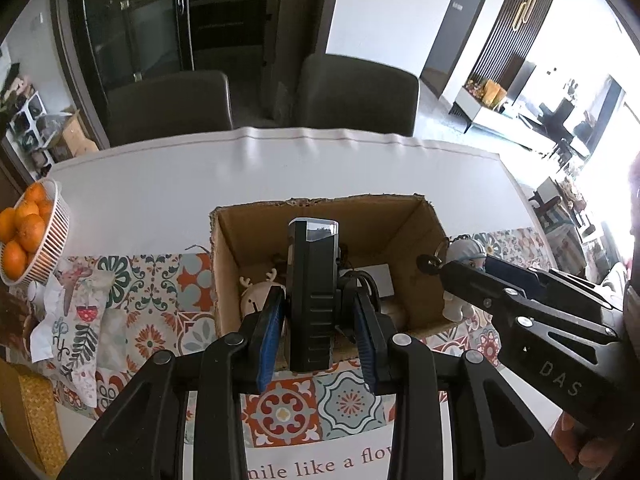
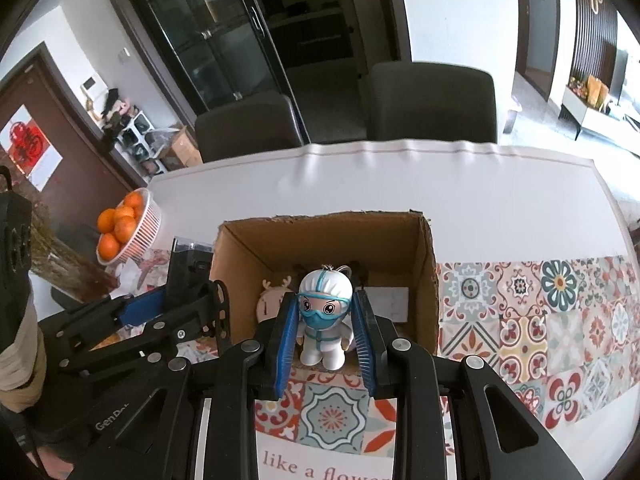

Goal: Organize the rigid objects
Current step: 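Open both tools to drop the USB stick and keychain into the box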

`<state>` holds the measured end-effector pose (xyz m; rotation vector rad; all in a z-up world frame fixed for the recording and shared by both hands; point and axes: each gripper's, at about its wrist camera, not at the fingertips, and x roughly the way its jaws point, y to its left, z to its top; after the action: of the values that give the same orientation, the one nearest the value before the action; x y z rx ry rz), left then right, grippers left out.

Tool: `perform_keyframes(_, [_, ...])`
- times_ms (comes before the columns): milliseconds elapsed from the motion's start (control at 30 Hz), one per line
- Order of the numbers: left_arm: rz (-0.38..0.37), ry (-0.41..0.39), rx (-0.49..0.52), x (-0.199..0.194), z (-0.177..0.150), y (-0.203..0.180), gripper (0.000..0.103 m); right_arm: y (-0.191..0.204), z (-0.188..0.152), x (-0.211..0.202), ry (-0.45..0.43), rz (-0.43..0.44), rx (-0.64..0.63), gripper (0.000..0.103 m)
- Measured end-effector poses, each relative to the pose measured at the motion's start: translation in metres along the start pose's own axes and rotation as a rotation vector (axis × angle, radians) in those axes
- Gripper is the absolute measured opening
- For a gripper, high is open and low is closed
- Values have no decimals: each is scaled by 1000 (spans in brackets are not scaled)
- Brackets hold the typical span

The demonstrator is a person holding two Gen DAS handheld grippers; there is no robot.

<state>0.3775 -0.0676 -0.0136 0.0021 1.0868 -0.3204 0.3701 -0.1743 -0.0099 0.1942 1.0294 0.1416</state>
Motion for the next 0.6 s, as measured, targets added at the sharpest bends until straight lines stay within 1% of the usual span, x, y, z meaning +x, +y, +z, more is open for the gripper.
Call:
perform_keyframes(333, [42, 93, -21, 39, 10, 6, 34, -13, 8, 34, 92, -53, 31, 29])
perform_keyframes(467, [53, 94, -29, 44, 9, 7, 33, -18, 7, 45, 120, -55, 48, 29])
perform_keyframes(600, [72, 92, -21, 45, 10, 7, 36, -25, 6, 51, 133, -43, 75, 29])
